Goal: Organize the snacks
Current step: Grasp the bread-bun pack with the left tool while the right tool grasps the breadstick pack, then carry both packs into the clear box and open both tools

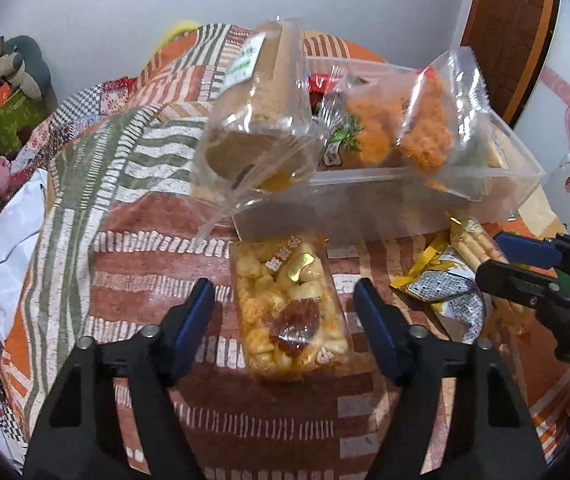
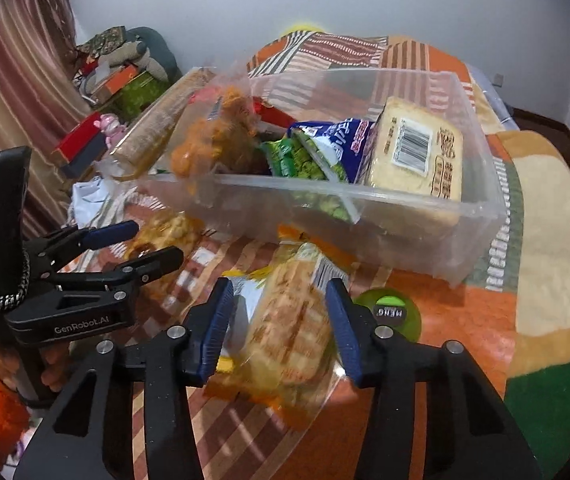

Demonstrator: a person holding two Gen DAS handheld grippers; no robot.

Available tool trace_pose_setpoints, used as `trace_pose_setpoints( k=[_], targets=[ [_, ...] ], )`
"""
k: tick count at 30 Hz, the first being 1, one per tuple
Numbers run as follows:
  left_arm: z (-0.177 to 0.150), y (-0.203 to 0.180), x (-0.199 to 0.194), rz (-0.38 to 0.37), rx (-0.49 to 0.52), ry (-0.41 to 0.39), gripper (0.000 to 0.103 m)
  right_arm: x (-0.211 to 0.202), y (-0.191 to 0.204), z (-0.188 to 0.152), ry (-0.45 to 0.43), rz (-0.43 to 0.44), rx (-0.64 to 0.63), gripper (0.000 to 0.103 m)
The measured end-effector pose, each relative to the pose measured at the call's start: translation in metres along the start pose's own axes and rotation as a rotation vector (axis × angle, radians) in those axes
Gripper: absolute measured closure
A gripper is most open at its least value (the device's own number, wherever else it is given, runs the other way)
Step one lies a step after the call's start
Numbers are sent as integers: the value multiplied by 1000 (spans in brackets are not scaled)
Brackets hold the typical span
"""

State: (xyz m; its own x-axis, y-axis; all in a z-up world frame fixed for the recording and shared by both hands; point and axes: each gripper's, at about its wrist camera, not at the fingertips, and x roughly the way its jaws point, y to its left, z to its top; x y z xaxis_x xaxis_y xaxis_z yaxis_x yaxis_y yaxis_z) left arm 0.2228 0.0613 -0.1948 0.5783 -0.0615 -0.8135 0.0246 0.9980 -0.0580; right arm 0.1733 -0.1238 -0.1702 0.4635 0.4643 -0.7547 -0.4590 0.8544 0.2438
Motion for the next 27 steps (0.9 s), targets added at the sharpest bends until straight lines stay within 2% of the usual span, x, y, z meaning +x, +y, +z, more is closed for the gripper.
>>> trace_pose_setpoints(
  k=[4, 5, 7, 13, 17, 27],
  targets=[
    [1, 3, 18, -21, -25, 44, 49, 3, 4, 2, -3, -29, -12, 59],
    [1, 4, 19, -21, -32, 40, 49, 4, 4, 2, -3, -33, -13, 59],
    [0, 5, 18, -27, -34, 36, 58, 4, 6, 2, 0, -32, -11, 59],
    [-12, 5, 5, -50, -14, 39, 58, 3, 6, -8, 26, 39, 8, 59],
    [-27, 0, -7, -57, 9, 41, 58, -3, 4, -15, 47, 87, 17, 63],
    [-51, -13, -25, -26, 44, 47, 58, -11, -16, -32, 69, 43, 48, 63]
  ],
)
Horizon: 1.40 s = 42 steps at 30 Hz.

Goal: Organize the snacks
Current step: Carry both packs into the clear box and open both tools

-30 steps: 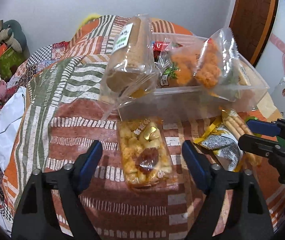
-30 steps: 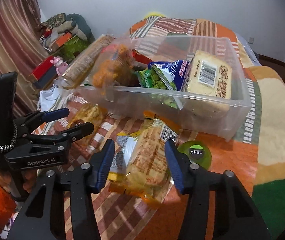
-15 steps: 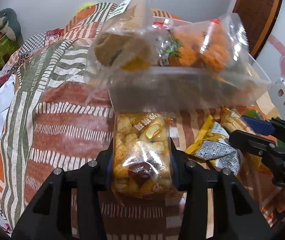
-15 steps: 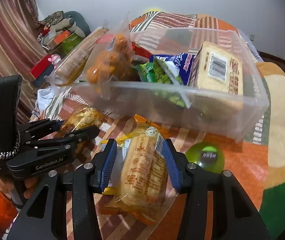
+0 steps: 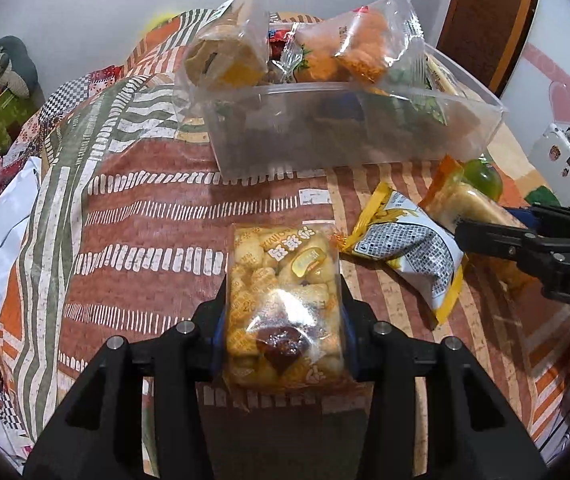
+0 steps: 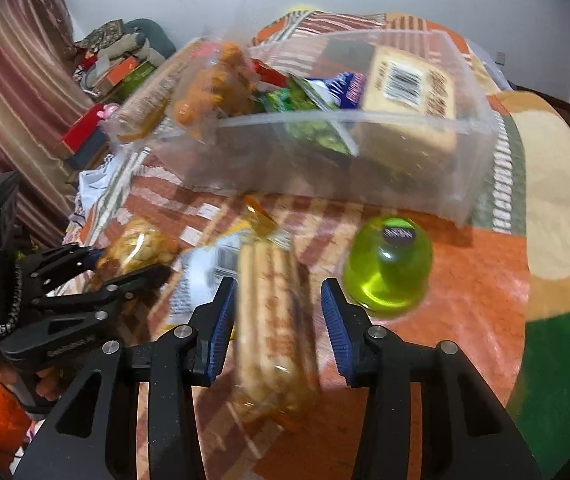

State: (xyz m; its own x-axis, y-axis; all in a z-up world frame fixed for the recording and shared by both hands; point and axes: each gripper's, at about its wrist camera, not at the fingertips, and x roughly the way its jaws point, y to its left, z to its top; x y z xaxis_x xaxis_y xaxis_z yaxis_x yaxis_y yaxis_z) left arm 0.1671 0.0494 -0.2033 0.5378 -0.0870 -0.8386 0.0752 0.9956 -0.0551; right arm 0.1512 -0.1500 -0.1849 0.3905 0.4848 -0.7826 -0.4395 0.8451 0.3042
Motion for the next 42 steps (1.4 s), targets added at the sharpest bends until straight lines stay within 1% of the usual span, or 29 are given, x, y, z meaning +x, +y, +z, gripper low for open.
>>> trace_pose_setpoints(
  k=[1, 2, 3, 7, 11, 13, 20, 23, 27, 32, 37, 42],
  targets=[
    [0, 0, 0, 2, -6, 3, 57, 0, -2, -1, 0, 6, 1, 70],
    [1, 0, 1, 3, -10, 4, 57, -1, -2, -1, 0, 11, 1, 81],
    [2, 0, 2, 6, -13, 3, 57, -2, -3, -1, 2, 11, -2, 82],
    [4, -1, 4, 15, -13, -6, 58, -9, 0, -1, -29, 3, -17, 82],
    [1, -3, -3, 21, -8, -15, 58, -18, 10, 2, -60, -6, -36, 82],
    [1, -3, -12, 31, -4, -36, 58, -24, 12, 4, -78, -9, -39, 82],
    [12, -9, -46, 24, -4, -108, 58, -48, 9, 14, -155, -8, -30, 82],
    [23, -15, -62, 19, -1, -150, 59, -59, 7, 20, -194, -10, -30, 82],
    [42, -20, -83, -6, -1, -211, 59, -72, 7, 31, -248, -20, -34, 82],
    [75, -30, -103, -12, 20, -291, 59, -84, 6, 48, -307, -28, -35, 82],
    [104, -40, -109, -6, 42, -340, 59, -90, 4, 65, -356, -32, -29, 82],
    [128, -46, -102, 6, 53, -351, 59, -92, 2, 82, -388, -34, -29, 82]
  ],
)
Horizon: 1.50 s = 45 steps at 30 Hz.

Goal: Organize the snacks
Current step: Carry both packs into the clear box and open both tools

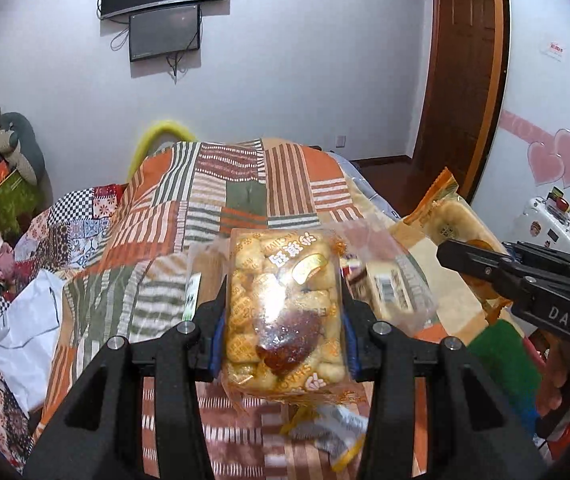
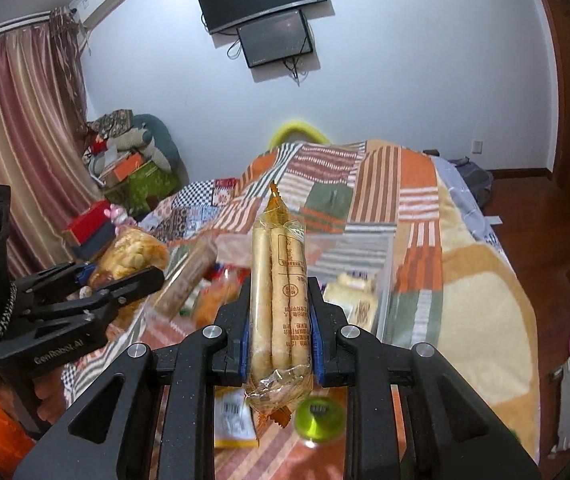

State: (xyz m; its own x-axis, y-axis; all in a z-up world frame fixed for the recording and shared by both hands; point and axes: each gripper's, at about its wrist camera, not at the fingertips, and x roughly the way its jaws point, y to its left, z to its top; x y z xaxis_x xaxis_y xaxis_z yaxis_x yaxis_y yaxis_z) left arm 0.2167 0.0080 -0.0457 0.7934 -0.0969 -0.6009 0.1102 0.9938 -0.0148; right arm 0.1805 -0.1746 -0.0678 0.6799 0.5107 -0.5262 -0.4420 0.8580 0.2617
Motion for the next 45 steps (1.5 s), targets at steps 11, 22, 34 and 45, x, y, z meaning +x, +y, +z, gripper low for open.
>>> trace_pose_setpoints(
  k=[11, 22, 34, 45],
  targets=[
    [25, 3, 52, -16, -43, 60, 59, 37, -2, 15, 22, -7, 4, 82],
    [28, 7, 102, 5, -38, 144, 59, 79, -9, 7, 115, -18, 23, 82],
    [26, 13, 119, -13, -78, 178, 55, 97, -7, 3, 175, -30, 21, 80],
    [28, 0, 85, 2, -30, 122, 42, 76, -7, 4, 153, -57, -4, 69]
  ],
)
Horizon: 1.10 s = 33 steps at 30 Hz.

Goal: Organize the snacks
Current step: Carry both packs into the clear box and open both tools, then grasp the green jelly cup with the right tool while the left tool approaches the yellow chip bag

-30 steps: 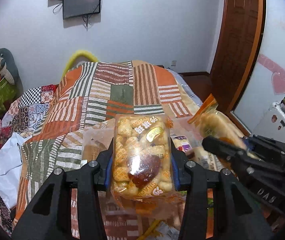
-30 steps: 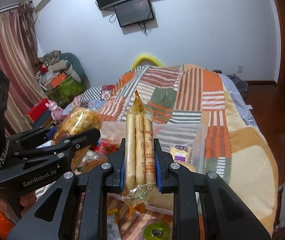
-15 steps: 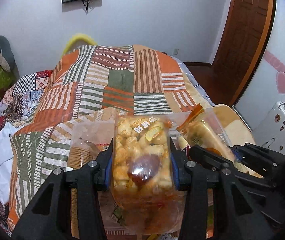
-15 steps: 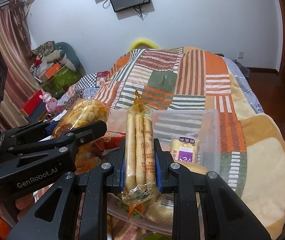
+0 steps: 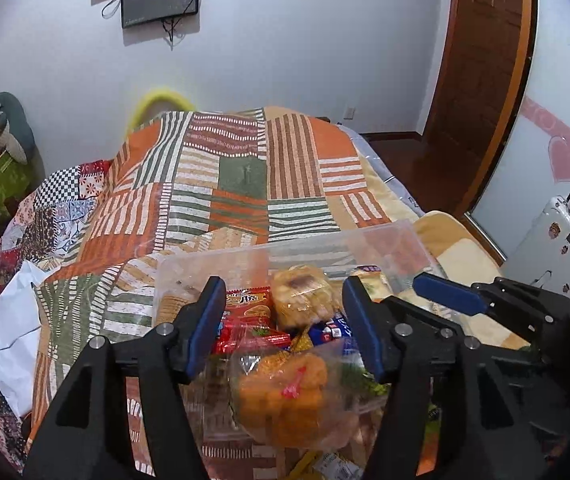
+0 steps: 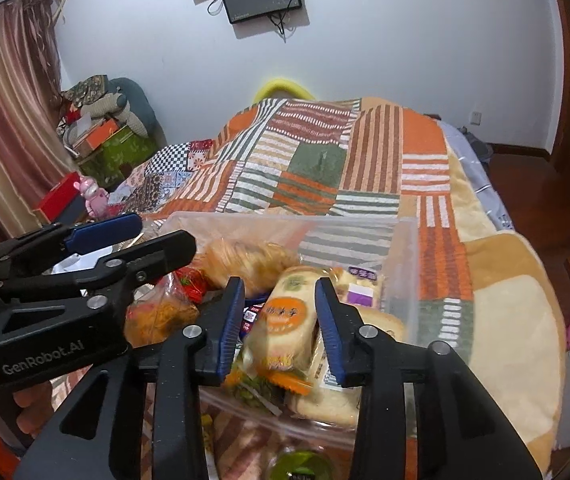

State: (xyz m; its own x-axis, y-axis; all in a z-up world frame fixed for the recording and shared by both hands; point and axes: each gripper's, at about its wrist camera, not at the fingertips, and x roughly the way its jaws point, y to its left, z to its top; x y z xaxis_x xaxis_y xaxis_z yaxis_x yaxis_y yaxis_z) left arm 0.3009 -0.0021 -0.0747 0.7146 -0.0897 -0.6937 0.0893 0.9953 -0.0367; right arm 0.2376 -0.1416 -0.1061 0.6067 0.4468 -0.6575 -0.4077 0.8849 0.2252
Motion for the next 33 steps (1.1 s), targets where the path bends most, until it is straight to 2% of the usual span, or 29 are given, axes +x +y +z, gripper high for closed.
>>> trace_pose_setpoints(
  k=[6, 9, 15, 17, 24, 33],
  targets=[
    [-7, -3, -28, -10, 1, -32, 34, -23, -1, -4, -33, -17, -15, 61],
    [-12, -5, -43, -14, 3, -46, 27, -37, -2, -8, -51, -23, -21, 58],
    [-31, -9, -64, -6, 8, -47, 15, -60, -6, -19, -75, -29, -22, 46],
    [-39, -10, -67, -5, 6, -33, 13, -66, -7, -24, -79, -36, -22, 41],
    [-75, -14, -65, -3, 4, 31, 11, -76, -10, -44, -57, -40, -25, 41],
    [-124, -19, -40, -15, -5, 160, 11, -73, -14, -80, 28, -44, -36, 41]
  ],
)
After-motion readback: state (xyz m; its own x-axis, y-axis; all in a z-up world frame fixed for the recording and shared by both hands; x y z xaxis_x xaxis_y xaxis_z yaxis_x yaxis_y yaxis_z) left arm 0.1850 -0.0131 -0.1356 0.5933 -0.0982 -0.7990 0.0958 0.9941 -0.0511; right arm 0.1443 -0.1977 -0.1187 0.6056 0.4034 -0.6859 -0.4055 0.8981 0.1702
